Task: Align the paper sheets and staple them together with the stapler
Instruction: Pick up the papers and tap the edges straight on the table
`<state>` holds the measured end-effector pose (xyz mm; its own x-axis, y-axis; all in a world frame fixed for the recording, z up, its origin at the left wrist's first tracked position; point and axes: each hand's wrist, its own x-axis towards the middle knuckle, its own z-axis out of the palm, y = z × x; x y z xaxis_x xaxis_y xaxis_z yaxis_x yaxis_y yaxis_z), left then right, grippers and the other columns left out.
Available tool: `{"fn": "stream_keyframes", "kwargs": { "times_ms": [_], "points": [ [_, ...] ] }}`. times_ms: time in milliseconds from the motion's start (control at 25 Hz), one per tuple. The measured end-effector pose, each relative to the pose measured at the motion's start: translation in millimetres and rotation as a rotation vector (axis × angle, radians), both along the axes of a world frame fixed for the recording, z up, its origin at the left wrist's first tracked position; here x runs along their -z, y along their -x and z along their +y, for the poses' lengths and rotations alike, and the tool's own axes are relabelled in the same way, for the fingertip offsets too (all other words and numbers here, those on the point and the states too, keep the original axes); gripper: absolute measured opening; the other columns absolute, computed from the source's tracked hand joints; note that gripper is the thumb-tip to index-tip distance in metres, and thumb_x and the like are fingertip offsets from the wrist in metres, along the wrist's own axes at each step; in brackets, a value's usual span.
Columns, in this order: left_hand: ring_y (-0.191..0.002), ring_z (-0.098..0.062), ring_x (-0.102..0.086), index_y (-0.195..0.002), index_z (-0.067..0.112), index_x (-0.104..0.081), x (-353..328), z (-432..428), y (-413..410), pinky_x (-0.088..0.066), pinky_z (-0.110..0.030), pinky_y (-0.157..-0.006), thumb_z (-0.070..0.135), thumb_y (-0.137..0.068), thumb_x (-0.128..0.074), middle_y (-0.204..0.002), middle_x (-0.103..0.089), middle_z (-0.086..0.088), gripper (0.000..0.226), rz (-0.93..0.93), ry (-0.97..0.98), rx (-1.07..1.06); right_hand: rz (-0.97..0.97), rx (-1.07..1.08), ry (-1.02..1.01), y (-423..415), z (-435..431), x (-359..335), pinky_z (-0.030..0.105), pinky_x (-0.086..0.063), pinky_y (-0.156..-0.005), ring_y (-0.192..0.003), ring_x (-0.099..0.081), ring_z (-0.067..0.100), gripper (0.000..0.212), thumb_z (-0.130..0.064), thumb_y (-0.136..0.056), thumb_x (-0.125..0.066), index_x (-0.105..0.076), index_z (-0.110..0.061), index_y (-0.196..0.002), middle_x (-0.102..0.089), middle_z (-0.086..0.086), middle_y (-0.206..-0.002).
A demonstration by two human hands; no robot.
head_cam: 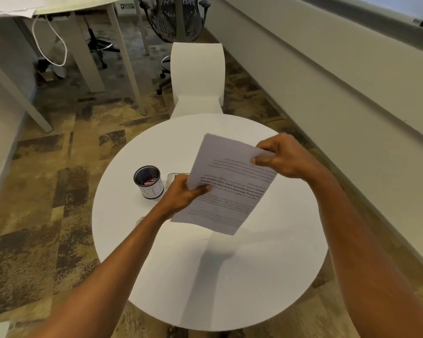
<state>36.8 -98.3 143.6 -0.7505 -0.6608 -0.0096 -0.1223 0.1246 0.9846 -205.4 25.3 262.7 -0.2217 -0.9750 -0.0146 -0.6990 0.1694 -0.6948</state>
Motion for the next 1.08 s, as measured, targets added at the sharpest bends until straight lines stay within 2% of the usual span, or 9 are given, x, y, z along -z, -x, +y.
{"fn": "stream_keyframes", "kwargs": {
  "times_ms": [120,200,280,360,480,680,880,1000,1080],
  "points": [
    [-0.083,-0.008,-0.072,-0.093,0.033,-0.075,1.1,0.1,-3.6,-0.058,-0.024,-0.070,0.019,-0.085,-0.071,-0.094,-0.077,0.013,0.017,0.078,-0.054,-0.100,-0.109,0.253,0.091,16.7,7.9,19.3,0.034,-0.052,-0.087,-0.106,-0.061,0.017,0.049,-0.032,-0.077,-0.080,-0.063,-0.019,-0.121,-0.065,-0.004,-0.119],
    [-0.083,-0.008,-0.072,-0.091,0.032,-0.077,1.4,-0.6,-5.3,-0.057,-0.023,-0.070,0.019,-0.083,-0.072,-0.094,-0.077,0.011,0.016,0.124,-0.092,-0.142,-0.327,0.301,0.029,19.9,17.7,45.2,0.040,-0.049,-0.098,-0.116,-0.058,0.018,0.069,-0.031,-0.073,-0.083,-0.052,-0.018,-0.134,-0.060,-0.001,-0.130],
    [-0.083,-0.012,-0.072,-0.093,0.028,-0.077,2.3,-0.6,-4.9,-0.058,-0.026,-0.071,0.024,-0.081,-0.073,-0.098,-0.077,0.006,0.014,0.161,-0.133,-0.166,-0.525,0.163,-0.066,9.5,24.3,73.3,0.042,-0.051,-0.101,-0.116,-0.063,0.018,0.062,-0.023,-0.076,-0.082,-0.055,-0.017,-0.132,-0.066,0.000,-0.127],
    [-0.085,-0.016,-0.073,-0.097,0.027,-0.076,5.3,-0.6,-2.5,-0.059,-0.029,-0.072,0.029,-0.080,-0.074,-0.102,-0.077,0.004,0.017,0.151,-0.152,-0.169,-0.598,0.052,-0.075,-5.0,24.2,93.0,0.031,-0.058,-0.088,-0.107,-0.069,0.014,0.041,-0.018,-0.081,-0.077,-0.067,-0.021,-0.121,-0.073,-0.007,-0.116],
    [-0.090,-0.021,-0.073,-0.103,0.025,-0.073,11.9,-2.2,-0.2,-0.061,-0.036,-0.075,0.028,-0.080,-0.075,-0.104,-0.076,0.003,0.023,0.068,-0.158,-0.165,-0.579,0.102,0.033,-17.2,18.4,107.0,0.013,-0.055,-0.070,-0.094,-0.072,0.004,0.021,-0.014,-0.087,-0.071,-0.075,-0.025,-0.104,-0.076,-0.017,-0.102],
    [-0.092,-0.013,-0.073,-0.099,0.028,-0.074,20.4,-4.7,-4.7,-0.057,-0.020,-0.072,0.019,-0.083,-0.073,-0.101,-0.076,0.011,0.019,0.058,-0.118,-0.140,-0.451,0.205,0.041,-6.9,16.8,120.9,0.009,-0.053,-0.065,-0.090,-0.069,0.004,0.018,-0.017,-0.088,-0.069,-0.076,-0.022,-0.104,-0.073,-0.007,-0.105],
    [-0.095,-0.008,-0.071,-0.099,0.034,-0.075,29.8,-2.2,-1.6,-0.056,-0.020,-0.077,0.025,-0.081,-0.075,-0.103,-0.075,0.014,0.020,0.029,-0.079,-0.132,-0.501,0.272,0.035,-2.1,27.0,143.1,0.017,-0.058,-0.073,-0.091,-0.071,0.003,0.016,-0.019,-0.086,-0.072,-0.077,-0.024,-0.101,-0.075,-0.012,-0.104],
    [-0.101,-0.003,-0.066,-0.108,0.027,-0.073,50.4,5.7,-6.6,-0.048,-0.030,-0.094,0.028,-0.081,-0.075,-0.106,-0.074,0.014,0.027,-0.136,-0.038,-0.137,-0.517,0.282,-0.053,-8.4,41.2,174.1,0.035,-0.057,-0.090,-0.101,-0.071,0.016,0.026,-0.014,-0.085,-0.074,-0.074,-0.011,-0.110,-0.074,0.003,-0.112],
    [-0.104,-0.006,-0.065,-0.107,0.020,-0.073,61.7,10.1,-10.6,-0.044,-0.034,-0.098,0.028,-0.085,-0.071,-0.108,-0.074,0.008,0.023,-0.206,-0.007,-0.165,-0.479,0.286,-0.108,-16.2,47.1,188.1,0.041,-0.057,-0.091,-0.102,-0.069,0.021,0.030,-0.016,-0.086,-0.072,-0.070,-0.008,-0.115,-0.072,0.008,-0.116]
  ]
}}
